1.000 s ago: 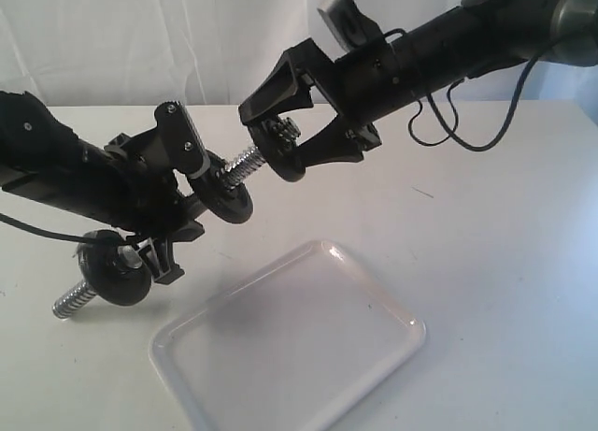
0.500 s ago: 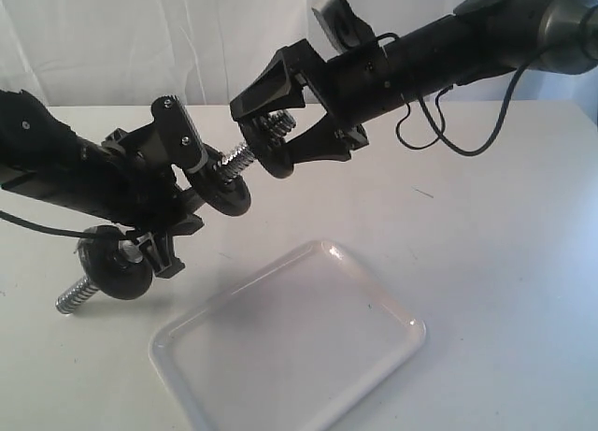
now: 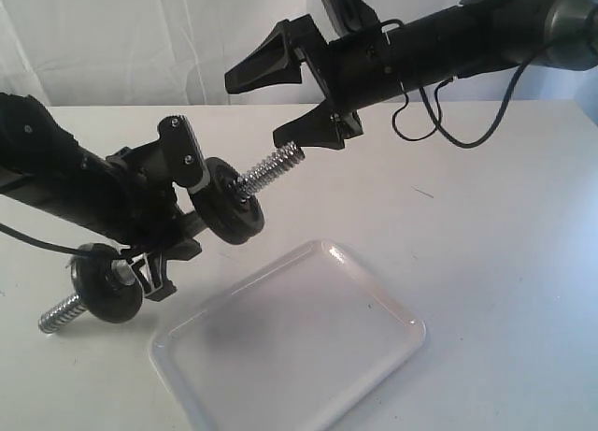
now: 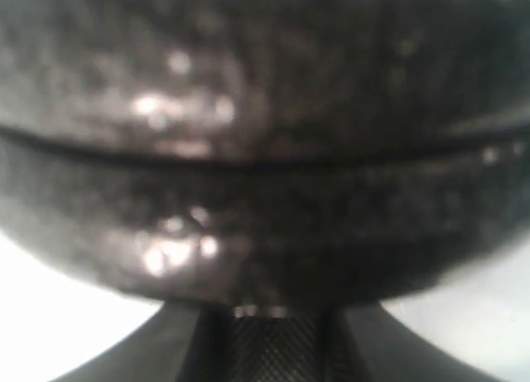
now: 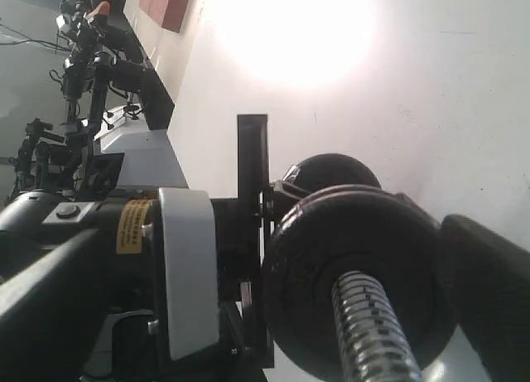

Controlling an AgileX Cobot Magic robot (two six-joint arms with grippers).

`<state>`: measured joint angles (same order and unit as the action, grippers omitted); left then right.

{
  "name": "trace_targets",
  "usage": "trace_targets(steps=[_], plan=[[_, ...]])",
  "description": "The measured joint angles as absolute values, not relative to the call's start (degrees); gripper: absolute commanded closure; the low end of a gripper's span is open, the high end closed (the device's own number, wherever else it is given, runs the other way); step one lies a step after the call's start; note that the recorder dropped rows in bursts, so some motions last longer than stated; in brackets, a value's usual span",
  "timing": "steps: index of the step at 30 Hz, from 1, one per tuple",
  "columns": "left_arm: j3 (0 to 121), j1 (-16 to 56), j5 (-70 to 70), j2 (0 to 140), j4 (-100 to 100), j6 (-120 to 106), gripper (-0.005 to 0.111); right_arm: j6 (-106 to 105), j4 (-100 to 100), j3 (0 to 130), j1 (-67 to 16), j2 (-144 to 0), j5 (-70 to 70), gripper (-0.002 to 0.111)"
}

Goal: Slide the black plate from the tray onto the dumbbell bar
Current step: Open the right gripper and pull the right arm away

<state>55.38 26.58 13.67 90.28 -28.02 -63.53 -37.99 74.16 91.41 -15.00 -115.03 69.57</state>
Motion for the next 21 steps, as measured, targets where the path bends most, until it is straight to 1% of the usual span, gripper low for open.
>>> trace_targets(steps=[3,5,6,7,8,10,11,13,18,21], plan=[[55.3,26.6,15.4,90.3,-27.6,-63.5,0.107,-38.1,74.4,91.4,-15.0,-114.9,69.6,0.011],[55.3,26.6,16.2,90.3,-27.5,-63.5,0.107,-39.0,74.4,91.4,-14.9,-114.5,69.6,0.023],[55.3,26.6,16.2,90.3,-27.5,-63.5,0.107,-39.1,74.4,91.4,-14.9,-114.2,69.6,0.032],[55.3,26.6,16.2,90.3,-27.5,-63.6,0.107,-39.2,74.4,91.4,-14.9,-113.7,69.6,0.051],[55.3,26.6,15.9,90.3,-27.5,-63.7,0.107,-39.4,74.4,91.4,-14.6,-113.0,69.6,0.065],[55.3,26.6,15.4,90.3,-27.5,-63.8,0.107,-39.7,74.4,91.4,-14.0,-111.9,69.7,0.102],[55.3,26.6,15.0,90.3,-27.4,-63.9,0.107,-39.6,74.4,91.4,-13.4,-111.1,69.7,0.107],[55.3,26.6,14.1,90.3,-27.4,-64.0,0.107,-39.6,74.4,91.5,-12.3,-110.0,69.7,0.108],[55.3,26.6,12.7,90.3,-27.5,-64.0,0.107,-39.6,69.5,91.5,-9.6,-107.2,69.5,0.108],[55.3,26.6,12.6,90.3,-27.5,-64.1,0.107,-38.4,58.7,91.5,-9.0,-104.8,69.5,0.108]])
